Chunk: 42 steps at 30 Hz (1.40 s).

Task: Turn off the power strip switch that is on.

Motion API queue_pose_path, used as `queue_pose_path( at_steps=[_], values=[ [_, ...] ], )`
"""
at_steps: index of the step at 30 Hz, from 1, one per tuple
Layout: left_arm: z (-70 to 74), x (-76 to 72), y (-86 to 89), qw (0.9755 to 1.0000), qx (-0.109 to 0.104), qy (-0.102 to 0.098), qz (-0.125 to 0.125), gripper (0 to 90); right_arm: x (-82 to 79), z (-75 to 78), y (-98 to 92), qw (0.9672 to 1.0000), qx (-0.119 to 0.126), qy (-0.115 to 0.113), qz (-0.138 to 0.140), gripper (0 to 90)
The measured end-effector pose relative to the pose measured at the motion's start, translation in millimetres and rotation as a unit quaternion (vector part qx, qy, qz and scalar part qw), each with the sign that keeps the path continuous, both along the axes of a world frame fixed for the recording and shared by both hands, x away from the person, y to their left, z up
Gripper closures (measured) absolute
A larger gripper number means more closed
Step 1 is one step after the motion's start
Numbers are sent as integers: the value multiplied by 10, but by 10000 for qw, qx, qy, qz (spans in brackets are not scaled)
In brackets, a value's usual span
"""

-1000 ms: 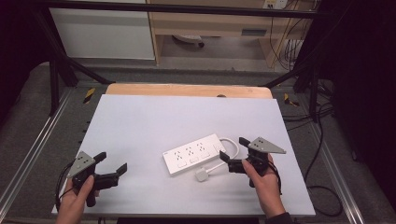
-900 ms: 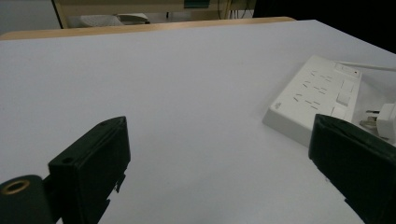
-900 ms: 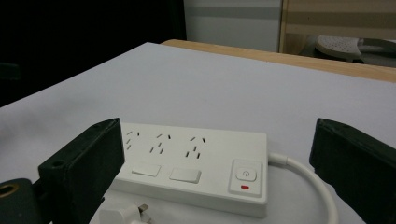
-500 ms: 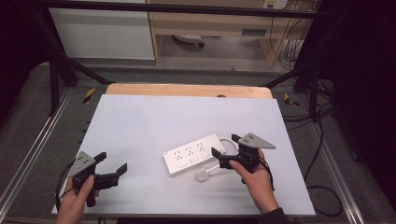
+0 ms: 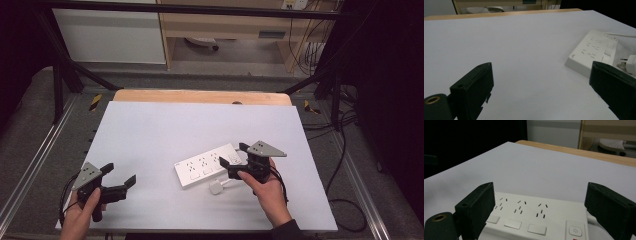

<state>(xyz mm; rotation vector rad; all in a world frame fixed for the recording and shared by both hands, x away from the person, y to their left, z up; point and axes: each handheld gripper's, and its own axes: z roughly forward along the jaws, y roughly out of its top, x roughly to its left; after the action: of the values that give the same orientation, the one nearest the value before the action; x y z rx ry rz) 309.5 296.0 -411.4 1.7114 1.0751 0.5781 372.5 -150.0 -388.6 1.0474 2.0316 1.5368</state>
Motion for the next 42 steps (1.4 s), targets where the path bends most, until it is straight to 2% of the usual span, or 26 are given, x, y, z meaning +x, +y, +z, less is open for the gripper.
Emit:
queue_pose_path(
  at_steps=[6, 7, 9, 13, 14, 15, 16, 20, 21, 22, 23, 24, 26, 30, 36, 42],
  values=[
    [0, -1, -3, 10000, 18, -3, 0, 52, 1, 21, 77, 9999, -52, -119, 77, 171],
    [0, -2, -5, 10000, 14, -2, 8, 52, 1, 27, 100, 9998, -96, -181, 67, 218],
    [0, -2, -5, 10000, 18, -4, 8, 52, -1, 30, 112, 9997, -103, -194, 71, 237],
    [1, -4, -4, 10000, 25, -11, 7, 52, 7, 47, 163, 9995, -145, -259, 126, 345],
    [1, -3, -4, 10000, 23, -11, 8, 52, 7, 47, 163, 9995, -145, -259, 126, 345],
    [1, -3, -4, 10000, 27, -10, 6, 52, 12, 47, 183, 9994, -188, -244, 133, 399],
    [0, -3, -4, 10000, 27, -9, 6, 52, 12, 47, 183, 9994, -188, -244, 133, 399],
    [1, -4, -3, 10000, 22, -12, 9, 53, 17, 37, 238, 9991, -215, -253, 262, 531],
    [2, -4, -4, 10000, 19, -13, 10, 53, 17, 37, 238, 9991, -215, -253, 262, 531],
    [2, -4, -4, 10000, 22, -15, 9, 52, 13, 31, 261, 9990, -236, -260, 286, 579],
    [2, -4, -5, 10000, 23, -15, 11, 52, 13, 31, 261, 9990, -236, -260, 286, 579],
    [2, -4, -5, 10000, 23, -15, 11, 52, 18, 22, 277, 9990, -265, -249, 251, 634],
    [0, -3, -5, 10000, 24, -10, 10, 52, 20, 19, 285, 9992, -251, -223, 229, 655],
    [1, -4, -3, 10000, 19, -13, 7, 52, 27, 7, 321, 9990, -235, -262, 286, 764],
    [3, -5, -5, 10000, 22, -19, 2, 53, 27, -23, 381, 9984, -288, -196, 439, 864],
    [3, -4, -3, 10000, 15, -19, 2, 52, 31, -55, 421, 9979, -365, -92, 530, 900]
  ],
)
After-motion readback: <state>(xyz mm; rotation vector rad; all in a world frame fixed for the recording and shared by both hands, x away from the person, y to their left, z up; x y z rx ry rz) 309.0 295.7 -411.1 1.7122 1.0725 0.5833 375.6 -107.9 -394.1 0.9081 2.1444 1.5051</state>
